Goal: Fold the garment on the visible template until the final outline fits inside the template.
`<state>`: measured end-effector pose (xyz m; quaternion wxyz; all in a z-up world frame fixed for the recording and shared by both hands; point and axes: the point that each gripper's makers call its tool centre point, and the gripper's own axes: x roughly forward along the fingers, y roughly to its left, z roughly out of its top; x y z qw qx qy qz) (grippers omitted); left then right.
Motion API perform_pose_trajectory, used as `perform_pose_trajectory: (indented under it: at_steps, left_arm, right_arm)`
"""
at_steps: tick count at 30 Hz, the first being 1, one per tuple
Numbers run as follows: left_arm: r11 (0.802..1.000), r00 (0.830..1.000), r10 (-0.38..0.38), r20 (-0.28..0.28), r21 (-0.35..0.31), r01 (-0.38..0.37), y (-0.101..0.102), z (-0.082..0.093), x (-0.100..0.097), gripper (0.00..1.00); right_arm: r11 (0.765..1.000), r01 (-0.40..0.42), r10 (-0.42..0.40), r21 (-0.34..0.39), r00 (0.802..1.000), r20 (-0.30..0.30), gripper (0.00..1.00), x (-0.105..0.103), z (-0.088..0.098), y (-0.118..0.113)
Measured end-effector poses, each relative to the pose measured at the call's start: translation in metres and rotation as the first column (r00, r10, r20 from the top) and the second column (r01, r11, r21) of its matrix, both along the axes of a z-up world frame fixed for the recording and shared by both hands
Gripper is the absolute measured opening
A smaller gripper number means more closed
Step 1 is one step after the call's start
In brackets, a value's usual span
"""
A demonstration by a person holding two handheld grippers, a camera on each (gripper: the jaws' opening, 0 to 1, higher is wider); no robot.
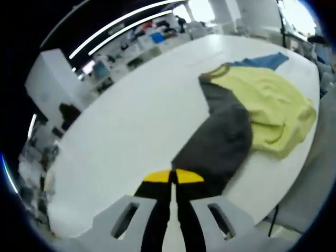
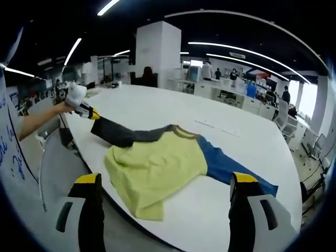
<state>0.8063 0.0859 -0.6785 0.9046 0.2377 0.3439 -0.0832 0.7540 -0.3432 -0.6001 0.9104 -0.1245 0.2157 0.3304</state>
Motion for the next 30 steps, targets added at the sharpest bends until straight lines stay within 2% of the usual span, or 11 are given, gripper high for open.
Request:
perform_pose_trajectory:
  at_steps: [9,20,23,30]
  left_arm:
    - [0.998,0.997,0.069,0.021,-0.006,-0.069,0.029,0.001,0.000,0.00]
    - [0.991,0.990,0.136,0.019,-0.009,-0.136,0.057,-0.006,-0.009,0.00]
    - [0.990,0.990,0.143,0.016,0.001,-0.143,0.060,-0.008,-0.013,0.00]
    - [0.983,0.983,0.181,0.017,-0.003,-0.181,0.073,-0.011,-0.019,0.00]
  right_arm:
    - [1.000,0.004,-0.005,-0.015,1.000,-0.006,1.00,0.000,-0.001,0.001]
    - [0.999,-0.007,0.007,-0.033,1.000,-0.012,1.00,-0.001,-0.002,0.009]
    - [0.998,-0.011,0.010,-0.055,1.000,-0.013,1.00,-0.001,-0.005,0.010]
    - [0.998,-0.024,0.023,-0.050,1.000,-0.019,1.00,-0.001,-0.004,0.016]
